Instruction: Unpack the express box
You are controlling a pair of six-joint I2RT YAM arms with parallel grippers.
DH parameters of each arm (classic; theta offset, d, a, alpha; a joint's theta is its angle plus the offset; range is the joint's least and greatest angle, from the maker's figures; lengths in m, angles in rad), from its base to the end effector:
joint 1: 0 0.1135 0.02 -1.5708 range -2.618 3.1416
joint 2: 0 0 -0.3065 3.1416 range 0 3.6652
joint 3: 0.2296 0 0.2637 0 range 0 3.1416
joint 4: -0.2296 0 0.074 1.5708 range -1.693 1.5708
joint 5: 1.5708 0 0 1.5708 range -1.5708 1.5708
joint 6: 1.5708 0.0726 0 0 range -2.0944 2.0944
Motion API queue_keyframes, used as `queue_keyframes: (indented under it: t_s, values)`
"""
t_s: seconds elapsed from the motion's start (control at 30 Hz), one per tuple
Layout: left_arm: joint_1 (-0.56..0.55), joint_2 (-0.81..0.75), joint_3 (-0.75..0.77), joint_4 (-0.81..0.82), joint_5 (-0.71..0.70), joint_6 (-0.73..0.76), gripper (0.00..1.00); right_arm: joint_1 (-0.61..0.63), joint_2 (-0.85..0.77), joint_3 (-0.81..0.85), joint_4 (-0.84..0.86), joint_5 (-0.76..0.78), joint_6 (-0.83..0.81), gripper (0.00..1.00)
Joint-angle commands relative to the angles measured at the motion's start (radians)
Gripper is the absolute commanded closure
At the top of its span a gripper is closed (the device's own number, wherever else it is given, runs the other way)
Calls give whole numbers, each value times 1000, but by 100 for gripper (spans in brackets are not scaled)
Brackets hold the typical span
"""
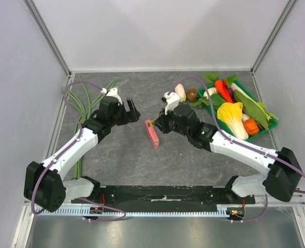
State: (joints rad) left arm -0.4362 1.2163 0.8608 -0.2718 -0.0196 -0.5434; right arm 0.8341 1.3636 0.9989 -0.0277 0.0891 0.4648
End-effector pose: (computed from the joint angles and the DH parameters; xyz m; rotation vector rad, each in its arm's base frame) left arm 0.2670 -0.1229 0.2818 -0.1316 2.2442 -0.5201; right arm 0.2422 0.2574 0.3220 -0.3148 2.0168 0.7523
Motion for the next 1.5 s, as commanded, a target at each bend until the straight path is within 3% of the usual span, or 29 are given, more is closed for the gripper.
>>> queue_keyframes:
  t_s: [0.0,0.27,0.57,1.07,1.47]
  values:
    - [25,35,119,48,-108,33,4,110,-66,-71,-40,-46,-78,100]
    - [62,305,270,54,202,-3,25,247,21,-134,20,165,11,100]
    - [60,494,291,126,483,59,30,299,89,-232,178,386,3,100]
    - [59,509,262,43,474,76,37,303,0,-348,190,581,94,100]
    - [42,512,233,48,509,69,43,255,22,-358,265,594,104,100]
